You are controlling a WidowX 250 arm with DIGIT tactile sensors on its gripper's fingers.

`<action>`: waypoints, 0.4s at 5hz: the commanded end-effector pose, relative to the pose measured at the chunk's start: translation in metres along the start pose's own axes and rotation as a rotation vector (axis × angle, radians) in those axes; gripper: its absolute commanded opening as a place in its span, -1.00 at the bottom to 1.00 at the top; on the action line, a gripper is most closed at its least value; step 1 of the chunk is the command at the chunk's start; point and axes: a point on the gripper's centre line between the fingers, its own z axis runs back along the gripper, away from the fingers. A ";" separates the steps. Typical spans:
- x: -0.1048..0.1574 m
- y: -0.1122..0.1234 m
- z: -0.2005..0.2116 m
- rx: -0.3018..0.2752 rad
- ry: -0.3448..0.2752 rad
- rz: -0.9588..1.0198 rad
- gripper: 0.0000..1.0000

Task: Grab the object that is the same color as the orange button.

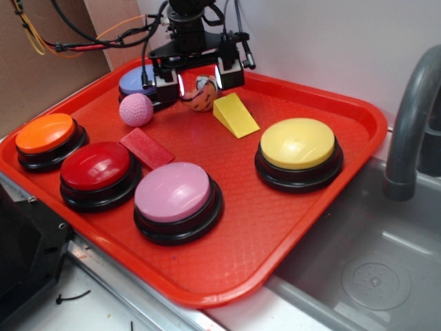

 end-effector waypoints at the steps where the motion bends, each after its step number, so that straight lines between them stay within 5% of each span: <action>1: 0.020 -0.004 -0.011 0.007 -0.030 0.016 1.00; 2: 0.025 -0.007 -0.015 -0.022 -0.020 -0.002 -0.70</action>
